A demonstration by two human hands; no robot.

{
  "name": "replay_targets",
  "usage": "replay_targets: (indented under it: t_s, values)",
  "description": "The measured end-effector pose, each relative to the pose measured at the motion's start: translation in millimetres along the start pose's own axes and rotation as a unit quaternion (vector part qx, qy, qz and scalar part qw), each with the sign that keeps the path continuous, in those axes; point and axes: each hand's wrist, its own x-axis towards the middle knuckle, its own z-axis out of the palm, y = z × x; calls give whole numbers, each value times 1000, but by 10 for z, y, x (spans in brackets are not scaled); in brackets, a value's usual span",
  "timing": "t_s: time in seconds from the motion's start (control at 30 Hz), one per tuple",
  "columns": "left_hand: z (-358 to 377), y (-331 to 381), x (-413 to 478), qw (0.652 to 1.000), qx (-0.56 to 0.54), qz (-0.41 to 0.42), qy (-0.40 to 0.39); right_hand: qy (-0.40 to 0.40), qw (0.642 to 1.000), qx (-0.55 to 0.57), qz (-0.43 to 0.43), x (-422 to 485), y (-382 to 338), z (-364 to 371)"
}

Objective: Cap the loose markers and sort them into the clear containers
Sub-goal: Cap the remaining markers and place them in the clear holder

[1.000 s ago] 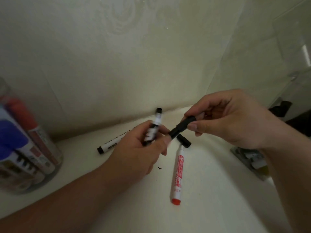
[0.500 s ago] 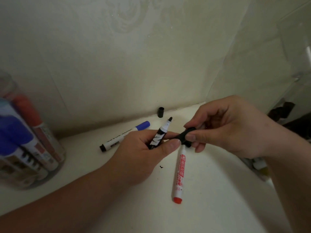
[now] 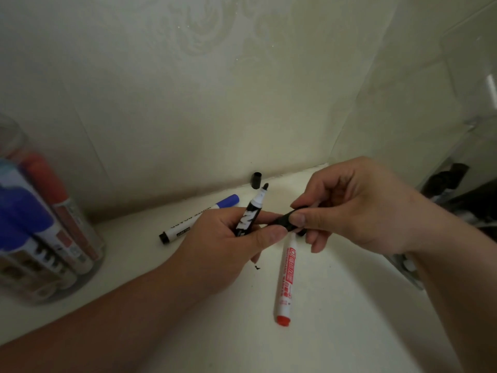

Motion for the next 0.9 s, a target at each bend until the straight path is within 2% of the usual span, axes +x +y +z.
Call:
replay_targets:
  t_s: [0.3, 0.47, 0.57, 0.9]
  values:
    - [-6, 6, -3, 1000, 1, -10, -16, -26, 999, 18, 34, 19, 8, -4]
    - [45, 32, 80, 989, -136, -55, 4, 86, 991, 103, -6, 144, 77, 181]
    - [31, -12, 120, 980, -194, -50, 2, 111, 984, 139, -20, 203, 146, 236]
    - [33, -47, 126, 978, -201, -53, -6, 144, 979, 140, -41, 216, 269, 335]
